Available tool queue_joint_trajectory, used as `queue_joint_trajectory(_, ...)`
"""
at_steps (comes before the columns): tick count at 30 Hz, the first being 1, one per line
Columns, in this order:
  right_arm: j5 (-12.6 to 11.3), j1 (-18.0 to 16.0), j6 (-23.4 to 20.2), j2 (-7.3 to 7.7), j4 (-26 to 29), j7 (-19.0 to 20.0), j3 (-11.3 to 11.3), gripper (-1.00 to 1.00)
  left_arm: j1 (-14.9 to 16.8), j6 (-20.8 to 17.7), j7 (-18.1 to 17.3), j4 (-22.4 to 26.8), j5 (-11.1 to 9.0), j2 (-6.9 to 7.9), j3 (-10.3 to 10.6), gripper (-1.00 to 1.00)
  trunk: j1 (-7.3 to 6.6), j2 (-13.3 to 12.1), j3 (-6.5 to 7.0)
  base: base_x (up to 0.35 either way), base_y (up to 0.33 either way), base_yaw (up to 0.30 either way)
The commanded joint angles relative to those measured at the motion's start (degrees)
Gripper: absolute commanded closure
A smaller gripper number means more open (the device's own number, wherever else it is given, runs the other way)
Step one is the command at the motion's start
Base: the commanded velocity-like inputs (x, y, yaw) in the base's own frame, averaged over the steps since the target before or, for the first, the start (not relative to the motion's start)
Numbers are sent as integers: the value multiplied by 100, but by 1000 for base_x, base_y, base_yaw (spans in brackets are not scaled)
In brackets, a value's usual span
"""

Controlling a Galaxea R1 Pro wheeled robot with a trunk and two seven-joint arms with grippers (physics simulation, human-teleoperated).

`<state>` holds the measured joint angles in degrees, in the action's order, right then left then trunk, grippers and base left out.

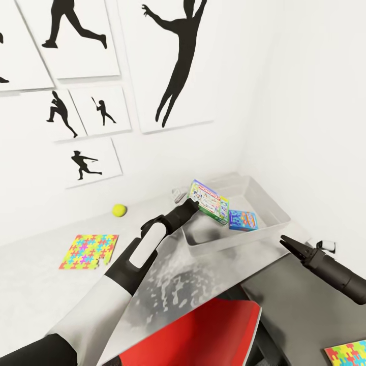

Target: Put all the toys in the child's room - the three board games (two on the bed and one on the table), the two jigsaw puzzles on the table, and the tennis ball on the table - inside the toy box on the table in the child's room.

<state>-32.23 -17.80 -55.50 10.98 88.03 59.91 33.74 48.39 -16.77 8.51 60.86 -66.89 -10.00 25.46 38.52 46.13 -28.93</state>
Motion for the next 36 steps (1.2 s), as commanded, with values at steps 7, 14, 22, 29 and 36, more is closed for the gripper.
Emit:
queue_joint_trajectory(7,-1,-4,-7,-7,-4,27,158,-100,4,-10,45,13,-61,0,3,100,1,5,-42,0,0,0)
queue_joint_trajectory(14,-2,-4,-2,-8,-5,29,192,-100,4,-10,45,21,-61,0,3,100,1,5,-46,0,0,0)
queue_joint_trajectory(22,-2,-4,3,-8,-5,29,195,-100,4,-10,43,47,-61,0,3,100,1,5,-46,0,0,0)
queue_joint_trajectory(29,-2,-4,4,-8,-5,30,195,-100,4,-10,45,48,-49,0,3,100,1,5,-46,0,0,0)
queue_joint_trajectory(36,-2,-4,4,-8,-5,31,195,-100,4,-10,45,48,-39,0,3,100,1,5,-46,0,0,0)
